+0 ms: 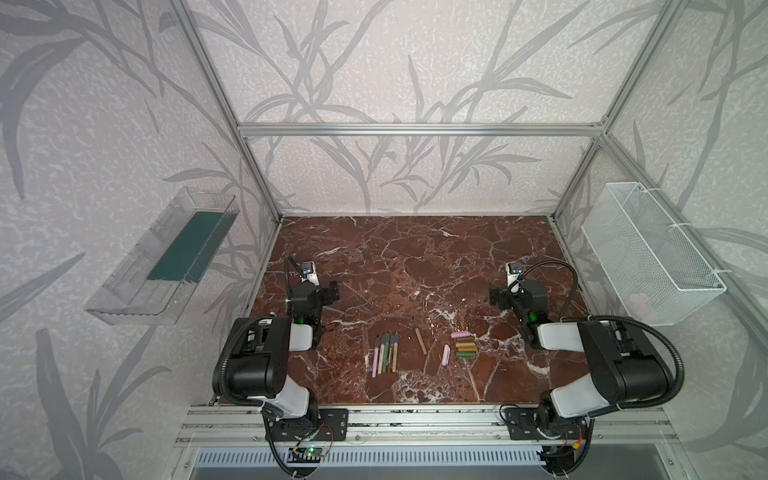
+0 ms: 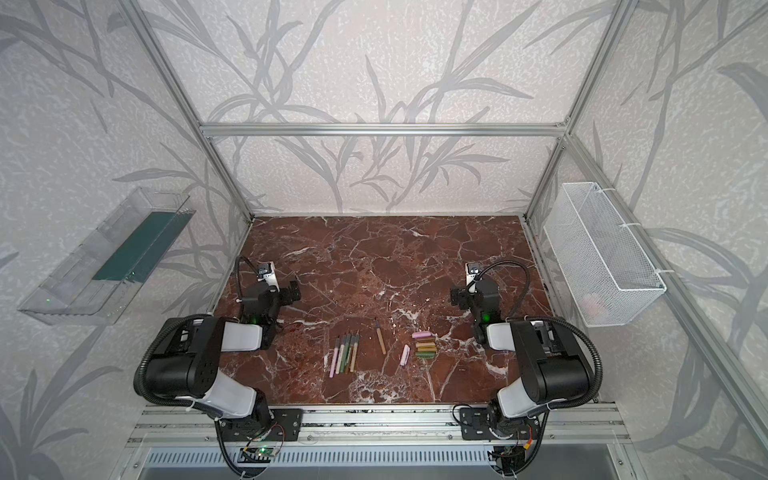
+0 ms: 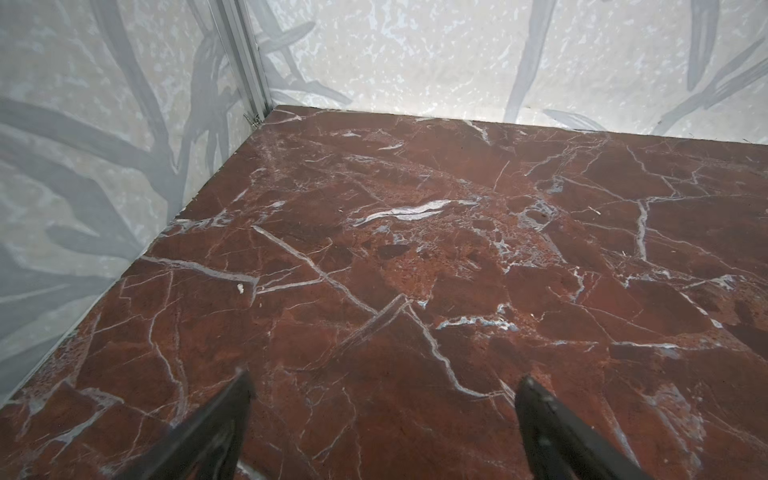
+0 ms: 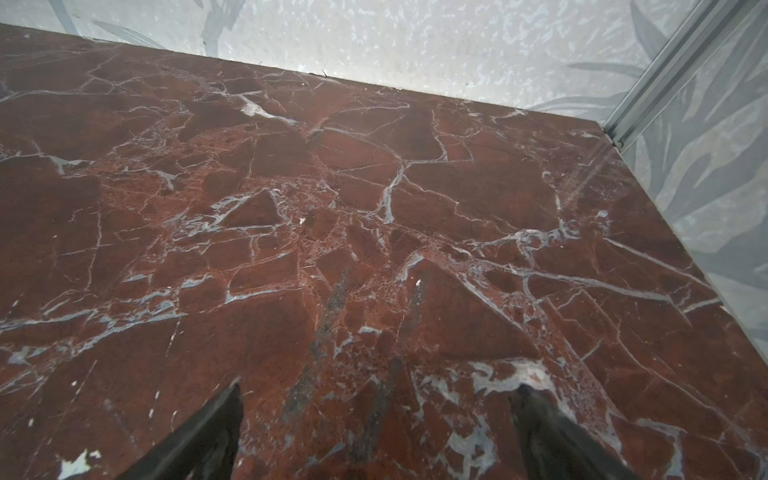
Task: Insert the pens into the pen caps
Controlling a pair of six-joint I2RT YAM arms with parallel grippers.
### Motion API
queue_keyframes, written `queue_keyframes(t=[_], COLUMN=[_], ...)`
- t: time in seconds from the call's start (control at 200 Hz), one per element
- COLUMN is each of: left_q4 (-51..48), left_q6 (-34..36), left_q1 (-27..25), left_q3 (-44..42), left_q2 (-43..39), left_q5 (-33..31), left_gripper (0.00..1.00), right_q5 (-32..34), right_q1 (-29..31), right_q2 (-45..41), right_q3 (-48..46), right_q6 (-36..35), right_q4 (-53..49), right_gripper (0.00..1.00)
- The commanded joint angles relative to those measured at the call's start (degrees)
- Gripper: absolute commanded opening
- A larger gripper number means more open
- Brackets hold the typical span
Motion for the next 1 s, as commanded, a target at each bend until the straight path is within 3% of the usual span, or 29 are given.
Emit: queue_keyframes(t=[0.0,0.825,0.995], left_q4=[1.7,1.7,3.3], left_q6=[1.4,1.4,0.4], left_q1=[-0.1,-0.1,-0.2], left_q3=[0.9,0.9,-0.2], left_q2=[0.4,0.3,-0.2], left_q5=[0.3,0.2,-2.0], left_gripper=[0.99,0.99,0.99], right_q5=[0.9,0.7,0.1], right_q1=[0.2,0.2,0.3], right_q2=[0.4,0.2,-3.6], right_q3=[1.5,1.2,0.7], right_q6=[-0.4,-0.5,-0.9], right_q4=[1.8,2.7,0.3], right_gripper=[0.99,0.99,0.99])
